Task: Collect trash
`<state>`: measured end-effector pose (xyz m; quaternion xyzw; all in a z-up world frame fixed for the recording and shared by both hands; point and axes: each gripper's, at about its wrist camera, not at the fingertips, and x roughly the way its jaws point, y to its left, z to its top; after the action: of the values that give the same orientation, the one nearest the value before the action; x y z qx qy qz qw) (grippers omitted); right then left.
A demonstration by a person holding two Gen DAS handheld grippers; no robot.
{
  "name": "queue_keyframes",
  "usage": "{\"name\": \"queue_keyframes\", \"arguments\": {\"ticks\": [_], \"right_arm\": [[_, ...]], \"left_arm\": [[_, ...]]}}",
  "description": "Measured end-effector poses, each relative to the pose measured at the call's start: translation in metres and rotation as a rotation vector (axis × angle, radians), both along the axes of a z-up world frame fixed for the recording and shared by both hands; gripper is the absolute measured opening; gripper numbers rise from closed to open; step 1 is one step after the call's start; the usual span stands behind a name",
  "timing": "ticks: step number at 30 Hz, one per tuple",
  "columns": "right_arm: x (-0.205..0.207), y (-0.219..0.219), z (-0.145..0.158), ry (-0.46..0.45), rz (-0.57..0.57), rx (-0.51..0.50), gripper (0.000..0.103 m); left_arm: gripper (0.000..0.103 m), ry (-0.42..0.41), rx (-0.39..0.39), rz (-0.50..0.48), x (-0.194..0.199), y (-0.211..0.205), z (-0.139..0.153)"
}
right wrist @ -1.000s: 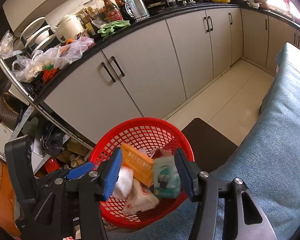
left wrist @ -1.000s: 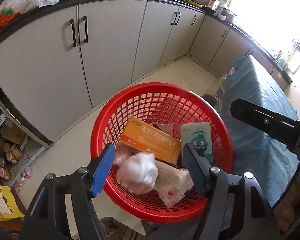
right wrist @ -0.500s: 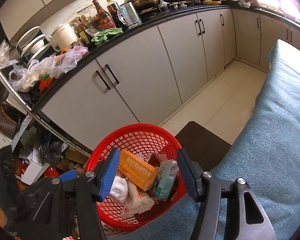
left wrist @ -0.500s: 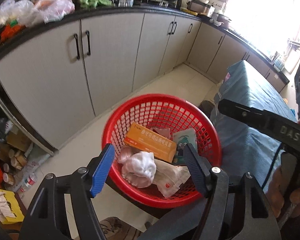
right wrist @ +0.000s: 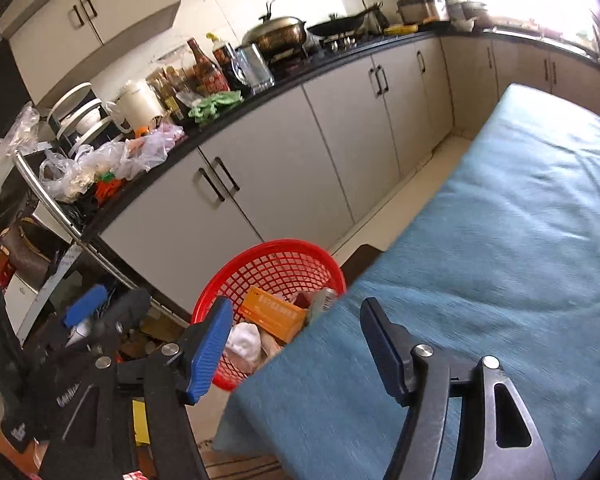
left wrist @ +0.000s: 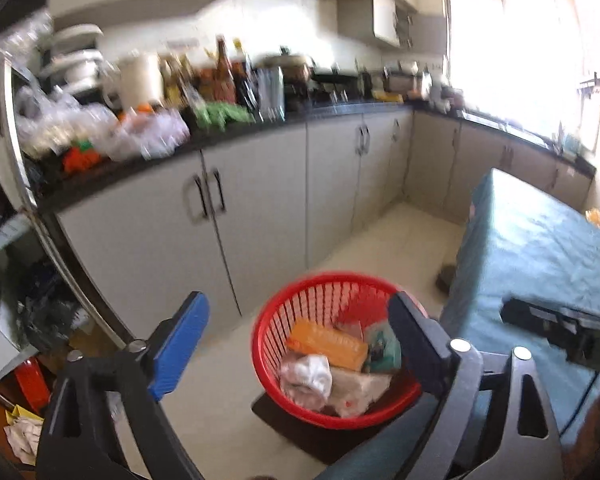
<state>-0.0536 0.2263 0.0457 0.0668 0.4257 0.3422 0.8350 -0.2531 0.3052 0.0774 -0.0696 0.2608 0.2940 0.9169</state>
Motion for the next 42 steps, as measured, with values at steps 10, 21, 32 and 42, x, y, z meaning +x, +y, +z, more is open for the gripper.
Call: {"name": "queue_keyframes", "arguments": {"ticks": [10,21,32,42], "right_arm": [[-0.038,-0.048,0.021,-0.061,-0.057,0.020,0.073],[-0.084,-0.074,0.046,-0.193,-0.068,-0.001,0.077],[-0.096,-0.076,0.048,-0.217,-0.056,0.001,0.079],[-0.102,-0.063,0.036,-0.239,-0.045,-0.078,0.080]], "left_arm": [[0.103,-0.209,0.102,0.132,-0.046,-0.027,0.050],[0.103,-0.318,0.132,0.254,-0.088,-0.035,0.079],[0.103,-0.299,0.210,0.216,-0.096,-0.061,0.084],[0.103,-0.072,0.087,0.127,-0.066,-0.055,0.050]]}}
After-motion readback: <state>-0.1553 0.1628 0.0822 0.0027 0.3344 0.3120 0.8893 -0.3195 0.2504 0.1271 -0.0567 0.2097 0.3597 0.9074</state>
